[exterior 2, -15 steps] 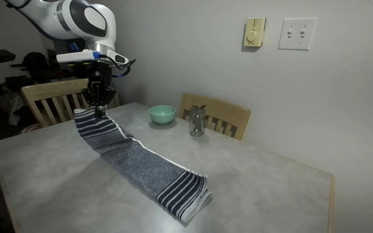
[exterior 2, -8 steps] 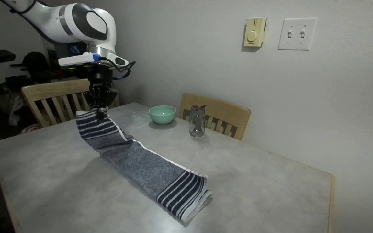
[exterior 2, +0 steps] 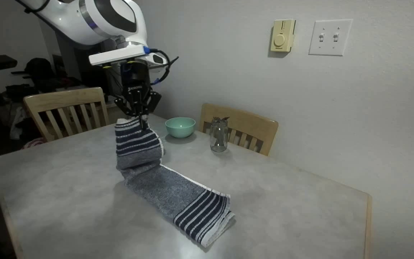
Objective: Fold the towel on the table.
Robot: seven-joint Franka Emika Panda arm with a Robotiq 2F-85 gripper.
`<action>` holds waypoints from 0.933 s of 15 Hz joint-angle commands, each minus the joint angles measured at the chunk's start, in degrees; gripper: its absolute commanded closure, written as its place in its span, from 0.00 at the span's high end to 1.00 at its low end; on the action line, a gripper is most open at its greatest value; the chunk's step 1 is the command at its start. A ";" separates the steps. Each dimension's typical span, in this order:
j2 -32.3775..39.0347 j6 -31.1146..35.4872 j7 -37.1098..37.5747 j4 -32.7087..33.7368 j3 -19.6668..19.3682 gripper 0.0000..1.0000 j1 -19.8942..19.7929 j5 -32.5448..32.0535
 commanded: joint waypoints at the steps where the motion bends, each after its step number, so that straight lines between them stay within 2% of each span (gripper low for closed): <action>1: -3.26 2.71 -12.41 -3.13 -1.22 0.02 -4.77 -3.38; 8: -3.22 8.45 -26.56 -6.22 -4.32 0.02 -10.96 -4.11; 14: -2.13 15.87 -36.13 -8.52 -6.11 0.02 -13.06 -5.45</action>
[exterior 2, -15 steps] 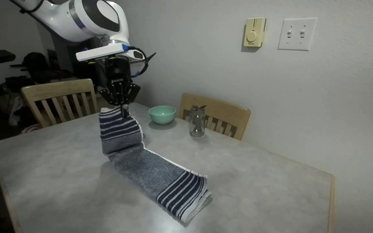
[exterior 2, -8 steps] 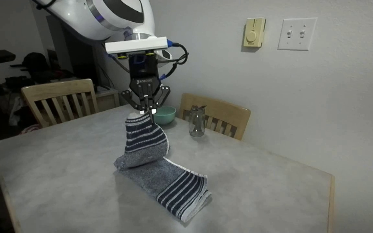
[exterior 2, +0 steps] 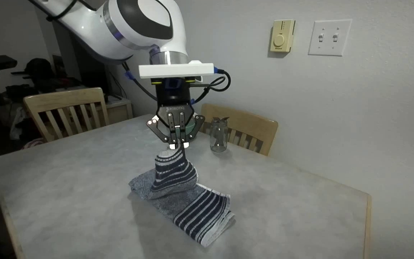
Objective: Fold the towel on the table.
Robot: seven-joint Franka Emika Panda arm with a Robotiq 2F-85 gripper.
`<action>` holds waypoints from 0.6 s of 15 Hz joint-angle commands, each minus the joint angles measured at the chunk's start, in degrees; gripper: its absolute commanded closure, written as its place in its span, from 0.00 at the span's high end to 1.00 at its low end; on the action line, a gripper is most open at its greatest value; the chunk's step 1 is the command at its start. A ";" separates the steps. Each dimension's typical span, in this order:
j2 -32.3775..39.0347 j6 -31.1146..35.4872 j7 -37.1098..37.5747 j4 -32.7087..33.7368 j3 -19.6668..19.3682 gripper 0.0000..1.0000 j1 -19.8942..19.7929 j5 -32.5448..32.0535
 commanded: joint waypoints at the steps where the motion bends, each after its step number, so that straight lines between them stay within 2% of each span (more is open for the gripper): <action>1: -0.38 4.73 -4.37 -1.81 -0.54 0.02 -1.12 -1.76; 6: -0.53 8.85 -4.72 -0.81 -0.79 0.02 -2.23 3.04; 9: -0.89 10.60 -4.91 -0.95 -0.89 0.02 -3.54 8.16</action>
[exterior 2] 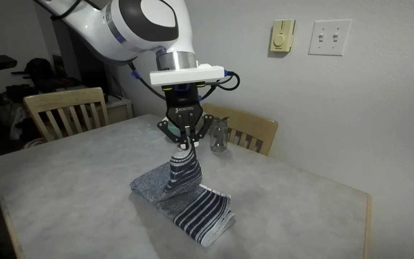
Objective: Fold the towel on the table.
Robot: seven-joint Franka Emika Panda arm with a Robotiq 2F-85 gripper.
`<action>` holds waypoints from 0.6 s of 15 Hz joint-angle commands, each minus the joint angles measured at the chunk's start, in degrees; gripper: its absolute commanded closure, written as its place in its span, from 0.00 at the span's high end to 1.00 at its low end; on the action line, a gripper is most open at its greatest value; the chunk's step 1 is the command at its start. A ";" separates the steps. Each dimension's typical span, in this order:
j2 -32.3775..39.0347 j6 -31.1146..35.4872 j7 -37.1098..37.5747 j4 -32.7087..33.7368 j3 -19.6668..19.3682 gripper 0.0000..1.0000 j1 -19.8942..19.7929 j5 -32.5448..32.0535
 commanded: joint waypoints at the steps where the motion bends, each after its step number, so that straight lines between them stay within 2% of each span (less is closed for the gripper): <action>1: -1.40 2.60 -1.57 -0.63 -0.28 0.02 -2.20 5.78; 9: -5.70 4.12 2.89 -0.19 -2.72 0.02 -3.79 13.36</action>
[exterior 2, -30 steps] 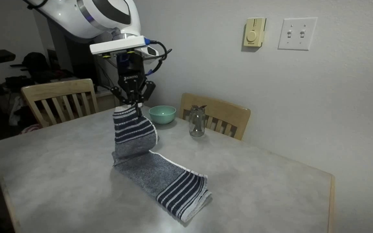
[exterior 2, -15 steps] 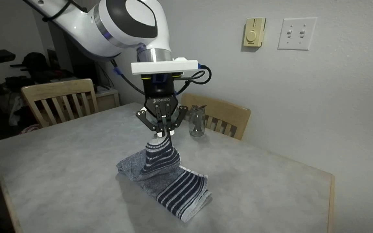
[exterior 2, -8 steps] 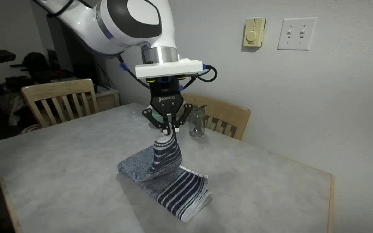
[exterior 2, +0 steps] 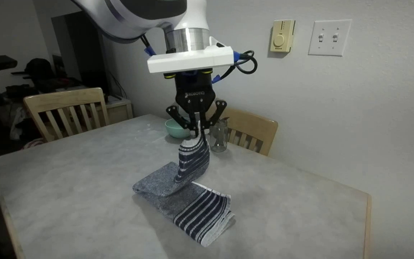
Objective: Fold the towel on the table.
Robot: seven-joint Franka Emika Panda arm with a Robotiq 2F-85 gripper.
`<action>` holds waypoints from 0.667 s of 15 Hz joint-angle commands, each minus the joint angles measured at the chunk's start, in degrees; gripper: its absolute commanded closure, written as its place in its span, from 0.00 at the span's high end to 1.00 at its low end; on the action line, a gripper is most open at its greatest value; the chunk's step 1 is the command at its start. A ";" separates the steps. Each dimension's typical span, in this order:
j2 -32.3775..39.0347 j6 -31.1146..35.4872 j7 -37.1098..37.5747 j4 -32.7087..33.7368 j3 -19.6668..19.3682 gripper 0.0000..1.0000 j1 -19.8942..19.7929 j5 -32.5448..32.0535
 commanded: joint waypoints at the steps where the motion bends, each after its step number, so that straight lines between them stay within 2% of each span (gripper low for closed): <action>1: -1.44 0.58 0.42 -0.22 -0.61 0.02 -1.19 4.39; 5: 1.11 -2.17 0.12 0.60 -1.31 0.02 -2.48 11.00; 10: 5.35 -2.52 0.41 1.18 -1.92 0.02 -4.74 15.42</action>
